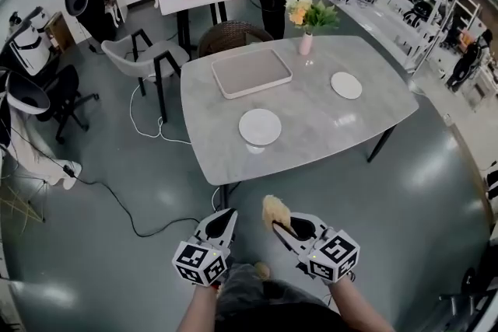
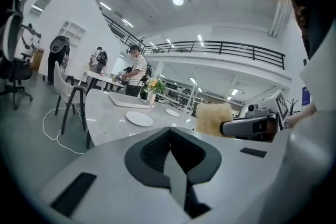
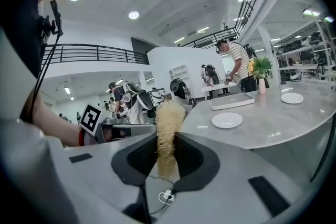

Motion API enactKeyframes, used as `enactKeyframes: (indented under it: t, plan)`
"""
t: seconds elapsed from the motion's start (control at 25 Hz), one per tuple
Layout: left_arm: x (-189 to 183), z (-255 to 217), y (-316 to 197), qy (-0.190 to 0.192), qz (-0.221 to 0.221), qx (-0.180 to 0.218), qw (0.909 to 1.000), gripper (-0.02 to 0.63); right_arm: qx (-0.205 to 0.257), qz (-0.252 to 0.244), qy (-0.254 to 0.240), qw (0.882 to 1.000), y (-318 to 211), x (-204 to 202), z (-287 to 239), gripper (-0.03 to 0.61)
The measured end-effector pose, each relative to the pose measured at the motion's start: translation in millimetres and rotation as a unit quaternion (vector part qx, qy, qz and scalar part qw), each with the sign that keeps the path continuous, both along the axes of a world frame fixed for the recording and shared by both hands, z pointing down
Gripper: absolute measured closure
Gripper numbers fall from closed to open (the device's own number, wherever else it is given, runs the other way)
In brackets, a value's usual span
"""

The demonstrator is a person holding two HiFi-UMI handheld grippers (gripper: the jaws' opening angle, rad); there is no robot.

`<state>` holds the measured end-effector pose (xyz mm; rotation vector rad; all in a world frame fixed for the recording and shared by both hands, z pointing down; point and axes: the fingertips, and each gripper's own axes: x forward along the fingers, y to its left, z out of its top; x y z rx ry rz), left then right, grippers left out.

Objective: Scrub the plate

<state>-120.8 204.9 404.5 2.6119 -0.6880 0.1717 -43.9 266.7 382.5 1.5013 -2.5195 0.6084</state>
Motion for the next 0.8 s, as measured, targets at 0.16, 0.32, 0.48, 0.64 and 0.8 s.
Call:
enactKeyframes:
  t: [0.16,0.32,0.48,0.64,0.8]
  plan:
    - [16.1,4.3,-16.6,-0.003,0.008,-0.001,1.0,0.6,-0.005,-0.003,-0.008,1.0,-16.3,10.2,7.7,0.497]
    - [37.2,17.3,-41.0,-0.009,0.012,-0.011,0.9998,0.601,-0.01,-0.009,-0.001,1.0,-39.5,23.5,14.9,0.497]
    - [66.2,27.1,-72.3,-0.01,0.025,-0.019,0.9994,0.6,-0.017,-0.002,0.01,1.0,-68.4,50.6,20.4,0.497]
    - [99.7,24.1,-110.5,-0.01,0.037,-0.015,0.9991,0.6,-0.023,0.004,0.012,1.0,-101.6,80.1,19.6,0.497]
    - [124.9,22.7,-137.8,-0.015,0.054,-0.013,0.9984,0.6,-0.032,0.01,0.012,0.999,-131.1,99.0,22.9,0.497]
